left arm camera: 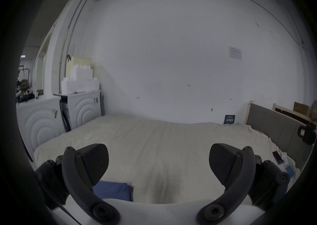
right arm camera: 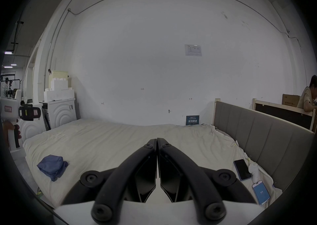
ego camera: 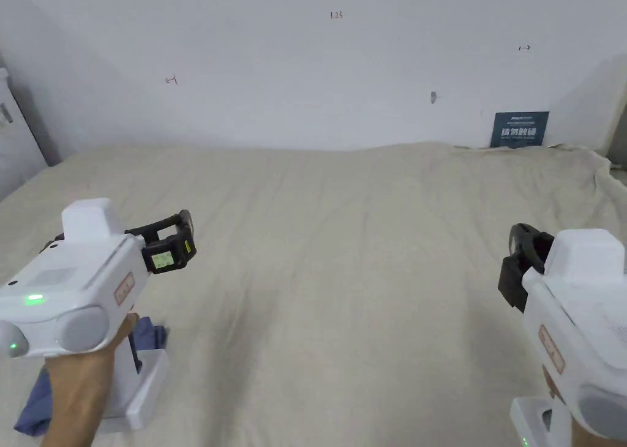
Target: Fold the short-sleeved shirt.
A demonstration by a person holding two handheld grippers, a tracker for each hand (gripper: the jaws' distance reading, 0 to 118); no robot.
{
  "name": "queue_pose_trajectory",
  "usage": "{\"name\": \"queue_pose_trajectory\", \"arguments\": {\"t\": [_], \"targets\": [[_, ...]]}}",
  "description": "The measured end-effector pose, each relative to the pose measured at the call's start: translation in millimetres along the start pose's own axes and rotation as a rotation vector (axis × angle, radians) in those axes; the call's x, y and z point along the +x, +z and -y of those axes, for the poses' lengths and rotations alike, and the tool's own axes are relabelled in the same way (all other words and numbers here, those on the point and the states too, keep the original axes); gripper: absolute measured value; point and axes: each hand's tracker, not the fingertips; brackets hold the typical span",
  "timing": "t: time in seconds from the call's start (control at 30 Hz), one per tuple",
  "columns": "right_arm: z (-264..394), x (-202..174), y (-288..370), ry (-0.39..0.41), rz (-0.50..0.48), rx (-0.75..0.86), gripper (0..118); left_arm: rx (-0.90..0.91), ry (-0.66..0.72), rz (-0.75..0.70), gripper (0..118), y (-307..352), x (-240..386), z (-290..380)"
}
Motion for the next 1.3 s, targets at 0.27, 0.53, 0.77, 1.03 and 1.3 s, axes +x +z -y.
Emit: {"name": "queue_pose_trajectory", "arguments": {"t": [0.27,0.53,0.77,1.03,1.3], "targets": [[5,16,10,0.004,0.032,0.036,0,0.093,-0.093,0.037,75,8,48,38],[12,18,17,0.024,0.044,0.053,0,0.066,-0.11,0.152,0,15,75,60],[12,19,20,0.03,0.052,0.052,0,0.077,-0.139,0.167,0,19,89,63],[12,20,23,0.034,0.062,0.05,0,0.088,-0.146,0.182,0,22,96,63],[10,19,24,0.042,0.065,0.051,0,0.094,-0.138,0.185,0,22,99,63]]}}
